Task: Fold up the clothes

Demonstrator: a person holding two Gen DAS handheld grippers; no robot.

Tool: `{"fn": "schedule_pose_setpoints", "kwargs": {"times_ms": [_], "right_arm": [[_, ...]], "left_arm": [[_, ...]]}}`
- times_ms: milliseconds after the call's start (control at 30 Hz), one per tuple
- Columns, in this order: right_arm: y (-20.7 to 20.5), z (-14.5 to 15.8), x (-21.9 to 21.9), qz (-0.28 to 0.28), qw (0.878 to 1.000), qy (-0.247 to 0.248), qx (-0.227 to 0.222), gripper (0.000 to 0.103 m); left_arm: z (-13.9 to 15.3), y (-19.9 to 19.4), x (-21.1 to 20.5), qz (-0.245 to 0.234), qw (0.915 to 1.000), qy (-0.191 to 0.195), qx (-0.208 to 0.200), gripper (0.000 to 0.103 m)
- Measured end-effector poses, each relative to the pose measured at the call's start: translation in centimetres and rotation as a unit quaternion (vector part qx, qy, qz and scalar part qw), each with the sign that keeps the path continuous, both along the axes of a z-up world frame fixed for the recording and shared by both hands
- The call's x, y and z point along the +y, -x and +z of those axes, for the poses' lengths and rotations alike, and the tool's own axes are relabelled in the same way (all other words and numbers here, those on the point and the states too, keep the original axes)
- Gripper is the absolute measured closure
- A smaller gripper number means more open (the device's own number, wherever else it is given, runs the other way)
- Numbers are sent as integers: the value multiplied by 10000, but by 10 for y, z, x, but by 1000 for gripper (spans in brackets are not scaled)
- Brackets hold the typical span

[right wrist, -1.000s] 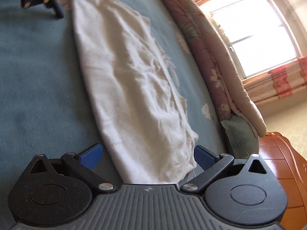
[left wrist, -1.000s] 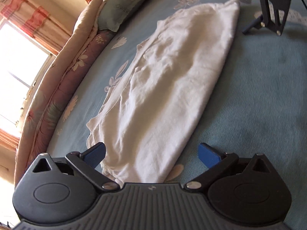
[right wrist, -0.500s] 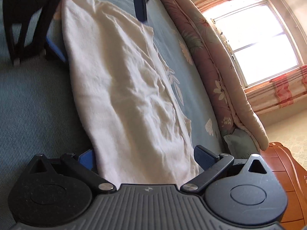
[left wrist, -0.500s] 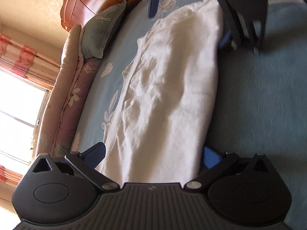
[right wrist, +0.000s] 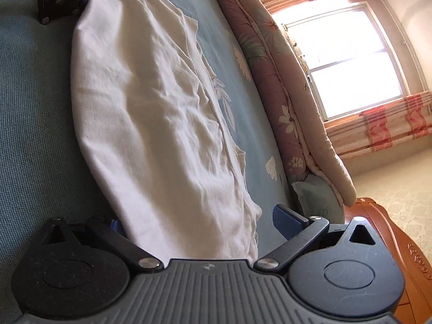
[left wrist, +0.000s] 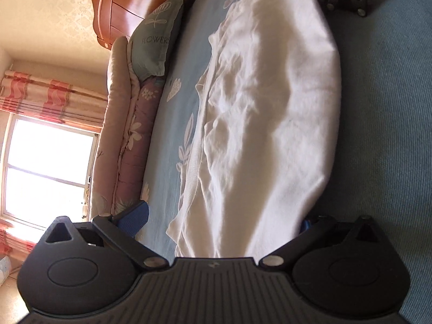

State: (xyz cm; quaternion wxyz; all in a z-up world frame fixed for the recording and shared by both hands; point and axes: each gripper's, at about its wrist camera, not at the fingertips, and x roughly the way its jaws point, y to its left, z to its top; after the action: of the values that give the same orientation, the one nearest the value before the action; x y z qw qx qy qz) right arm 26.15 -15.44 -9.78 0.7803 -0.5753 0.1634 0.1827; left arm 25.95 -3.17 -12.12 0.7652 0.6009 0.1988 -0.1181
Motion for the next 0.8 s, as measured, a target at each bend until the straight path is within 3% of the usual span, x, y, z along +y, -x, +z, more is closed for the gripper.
{"fn": "schedule_pose_setpoints", "kwargs": {"times_ms": [133, 267, 333, 500, 567, 667, 800], "right_arm": [[-5, 3, -20, -196, 9997, -99, 77, 0], [-13, 4, -32, -377, 9992, -60, 147, 0], [-15, 3, -31, -447, 9988, -77, 166, 0], [-5, -6, -23, -286, 9994, 180, -71, 2], [-4, -5, -24, -262, 9995, 153, -55, 4], [-3, -5, -26, -240, 9997, 83, -2, 8], [7, -9, -25, -109, 9998, 174, 42, 24]], "left_arm": [[1, -8, 20, 414, 9991, -5, 120, 1], [-2, -9, 21, 393, 9989, -194, 141, 2], [-6, -5, 16, 253, 9990, -313, 180, 12], [-27, 6, 4, -8, 9980, -495, 386, 84], [-37, 9, 3, -26, 9980, -519, 362, 103], [-37, 10, 4, 55, 9988, -377, 314, 103], [-34, 11, 6, 76, 9989, -282, 359, 103]]}}
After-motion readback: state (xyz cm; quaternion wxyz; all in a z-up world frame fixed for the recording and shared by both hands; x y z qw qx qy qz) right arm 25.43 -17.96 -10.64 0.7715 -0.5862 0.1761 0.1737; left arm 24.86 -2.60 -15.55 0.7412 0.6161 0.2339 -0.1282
